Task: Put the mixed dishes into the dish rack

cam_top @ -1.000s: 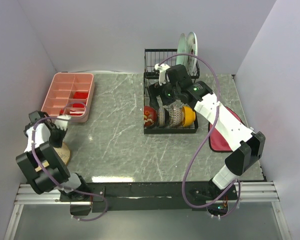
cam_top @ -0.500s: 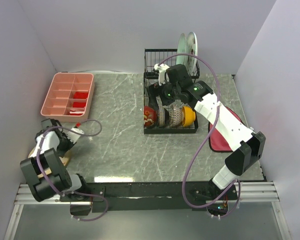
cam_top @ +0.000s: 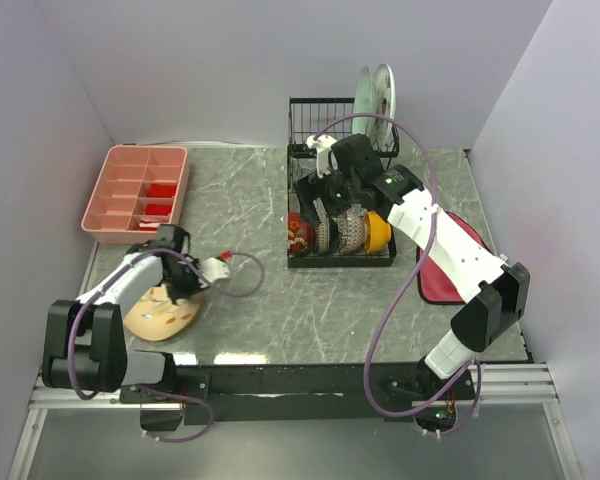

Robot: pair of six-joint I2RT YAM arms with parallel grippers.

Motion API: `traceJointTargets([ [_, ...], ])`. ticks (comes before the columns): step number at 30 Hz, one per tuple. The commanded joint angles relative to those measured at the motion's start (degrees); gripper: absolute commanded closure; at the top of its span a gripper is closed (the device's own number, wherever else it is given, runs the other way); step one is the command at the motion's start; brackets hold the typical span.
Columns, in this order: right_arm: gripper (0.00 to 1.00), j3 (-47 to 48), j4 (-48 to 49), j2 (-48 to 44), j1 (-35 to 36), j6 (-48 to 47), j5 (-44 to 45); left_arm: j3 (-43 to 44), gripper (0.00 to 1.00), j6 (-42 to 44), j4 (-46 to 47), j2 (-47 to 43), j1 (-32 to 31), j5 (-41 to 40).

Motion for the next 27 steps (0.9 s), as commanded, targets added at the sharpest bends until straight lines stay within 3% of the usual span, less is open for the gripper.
traceJointTargets([
  [1,0.0,-0.7,0.1,-3.5,0.0,-2.1,0.9,1.6,0.99,-5.0,-5.9,2.2,-9.5,12.8],
  [5,0.0,-1.4,0.0,-4.4,0.0,-3.0,1.7,3.3,0.99,-10.3,-3.4,5.6,-21.1,13.4],
  [10,0.0,-3.6,-0.1,-6.3,-0.1,-3.7,3.1,7.3,0.98,-16.6,-0.9,12.2,-31.2,15.0],
  [14,0.0,-5.8,-1.1,-8.5,0.0,-4.5,3.8,7.1,0.98,-17.1,2.4,15.7,-40.4,14.9],
  [17,0.0,-7.4,-1.3,-9.8,-0.1,-5.1,4.4,7.0,0.94,-17.3,4.1,15.8,-41.5,15.9],
  [21,0.0,-8.3,-1.1,-10.4,-0.3,-5.4,4.4,11.1,0.73,-19.3,0.3,11.3,-39.9,14.8],
  [22,0.0,-8.5,-0.8,-10.5,-0.3,-5.4,4.3,12.1,0.65,-18.5,-1.6,7.4,-37.1,15.5],
  [27,0.0,-10.4,1.8,-11.1,-0.8,-3.9,2.2,20.0,0.51,-17.4,-4.0,-1.8,-26.4,17.3],
])
